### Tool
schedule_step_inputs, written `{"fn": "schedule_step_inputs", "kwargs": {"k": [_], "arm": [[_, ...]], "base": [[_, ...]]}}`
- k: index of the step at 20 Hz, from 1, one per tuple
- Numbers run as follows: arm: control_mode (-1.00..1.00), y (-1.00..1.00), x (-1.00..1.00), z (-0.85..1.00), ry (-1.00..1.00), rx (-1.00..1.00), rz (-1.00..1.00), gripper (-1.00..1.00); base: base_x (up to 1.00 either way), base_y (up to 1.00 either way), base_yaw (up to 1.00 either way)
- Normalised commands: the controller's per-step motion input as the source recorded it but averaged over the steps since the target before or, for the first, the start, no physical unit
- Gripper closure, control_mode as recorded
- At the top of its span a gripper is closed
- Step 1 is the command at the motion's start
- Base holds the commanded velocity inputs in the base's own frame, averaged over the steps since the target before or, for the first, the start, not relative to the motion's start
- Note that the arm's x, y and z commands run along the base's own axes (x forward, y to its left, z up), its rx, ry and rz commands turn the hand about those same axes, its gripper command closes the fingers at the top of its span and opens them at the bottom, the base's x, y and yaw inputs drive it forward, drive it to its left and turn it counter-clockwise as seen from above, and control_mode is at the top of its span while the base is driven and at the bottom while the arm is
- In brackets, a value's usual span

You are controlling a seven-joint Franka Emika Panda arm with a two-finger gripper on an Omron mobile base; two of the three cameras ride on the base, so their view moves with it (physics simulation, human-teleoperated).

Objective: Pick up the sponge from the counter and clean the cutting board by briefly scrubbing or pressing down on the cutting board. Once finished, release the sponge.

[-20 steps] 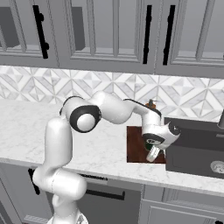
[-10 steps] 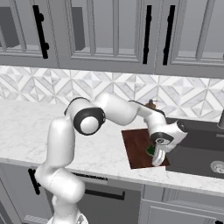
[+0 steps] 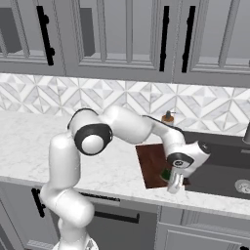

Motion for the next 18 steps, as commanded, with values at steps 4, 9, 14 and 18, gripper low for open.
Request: {"fn": "schedule_step_inputs", "kwargs": {"k": [4, 9, 14, 18], "arm": [[-1.00, 0.97, 0.00, -0.18, 0.15, 0.00, -0.02, 1.00], [-1.00, 1.00, -0.11, -0.50, 0.13, -0.08, 0.00, 1.00], [-1.00, 1.00, -0.12, -0.55, 0.11, -0.08, 0.00, 1.00], [-1.00, 1.00, -0.01, -0.42, 0.10, 0.00, -0.01, 1.00]], "base": [[0.00, 0.00, 0.00], [0.00, 0.00, 0.00], [0.00, 0.00, 0.00], [0.00, 0.00, 0.00]]}}
